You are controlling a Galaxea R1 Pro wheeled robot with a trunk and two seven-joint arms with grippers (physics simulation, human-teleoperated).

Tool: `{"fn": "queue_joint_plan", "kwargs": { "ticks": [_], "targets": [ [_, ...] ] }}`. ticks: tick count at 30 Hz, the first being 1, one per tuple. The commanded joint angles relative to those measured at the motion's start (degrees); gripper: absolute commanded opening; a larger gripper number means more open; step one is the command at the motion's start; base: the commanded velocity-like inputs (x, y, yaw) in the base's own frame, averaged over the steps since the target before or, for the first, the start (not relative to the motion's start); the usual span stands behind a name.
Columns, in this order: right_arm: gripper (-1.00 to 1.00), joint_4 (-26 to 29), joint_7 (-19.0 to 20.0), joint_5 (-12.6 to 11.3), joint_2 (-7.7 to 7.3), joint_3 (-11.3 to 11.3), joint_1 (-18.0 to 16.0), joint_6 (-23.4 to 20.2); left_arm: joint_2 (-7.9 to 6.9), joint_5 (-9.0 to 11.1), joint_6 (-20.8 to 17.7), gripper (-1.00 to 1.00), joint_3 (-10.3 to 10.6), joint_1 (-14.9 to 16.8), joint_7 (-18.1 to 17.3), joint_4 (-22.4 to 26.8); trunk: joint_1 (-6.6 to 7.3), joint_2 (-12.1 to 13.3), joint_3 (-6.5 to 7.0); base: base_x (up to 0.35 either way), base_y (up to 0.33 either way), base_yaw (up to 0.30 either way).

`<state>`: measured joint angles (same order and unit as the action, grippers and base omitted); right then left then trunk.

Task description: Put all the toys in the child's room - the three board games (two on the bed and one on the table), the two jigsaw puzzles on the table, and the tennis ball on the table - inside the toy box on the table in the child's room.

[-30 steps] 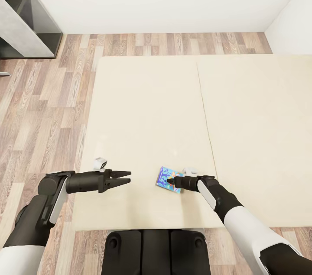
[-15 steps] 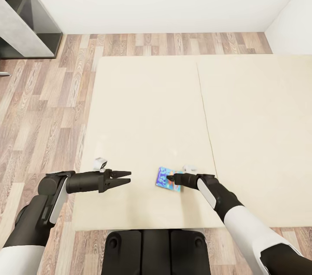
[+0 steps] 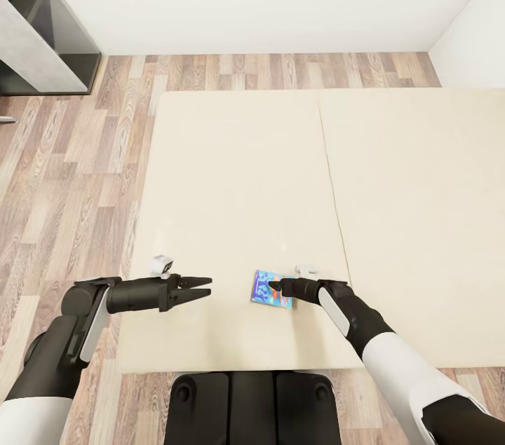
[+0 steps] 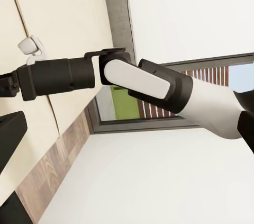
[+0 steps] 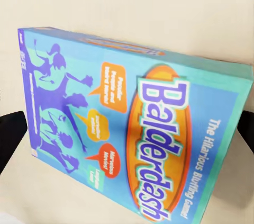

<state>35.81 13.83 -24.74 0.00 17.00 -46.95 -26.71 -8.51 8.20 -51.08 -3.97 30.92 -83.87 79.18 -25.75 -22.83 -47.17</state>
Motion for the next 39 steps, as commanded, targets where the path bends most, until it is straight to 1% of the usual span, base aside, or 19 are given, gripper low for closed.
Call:
{"fn": "queue_joint_plan", "kwargs": {
  "ticks": [1, 8, 39],
  "targets": [
    [1.0, 0.0, 0.1, 0.0, -0.01, 0.0, 0.0, -0.2, -0.02, 0.0, -0.6, 1.0, -0.1, 0.0, -0.2, 0.0, -0.03, -0.1, -0.06, 0.0, 0.0, 0.0],
    [1.0, 0.0, 0.1, 0.0, 0.0, 0.1, 0.0, -0.2, -0.02, 0.0, -0.6, 1.0, -0.6, 0.0, -0.2, 0.0, -0.03, -0.1, -0.06, 0.0, 0.0, 0.0],
    [1.0, -0.1, 0.2, 0.0, 0.09, 0.2, 0.0, -0.3, -0.02, 0.0, -0.5, 1.0, -0.7, 0.0, -0.2, 0.0, -0.03, -0.1, -0.06, 0.0, 0.0, 0.0]
  ]
}}
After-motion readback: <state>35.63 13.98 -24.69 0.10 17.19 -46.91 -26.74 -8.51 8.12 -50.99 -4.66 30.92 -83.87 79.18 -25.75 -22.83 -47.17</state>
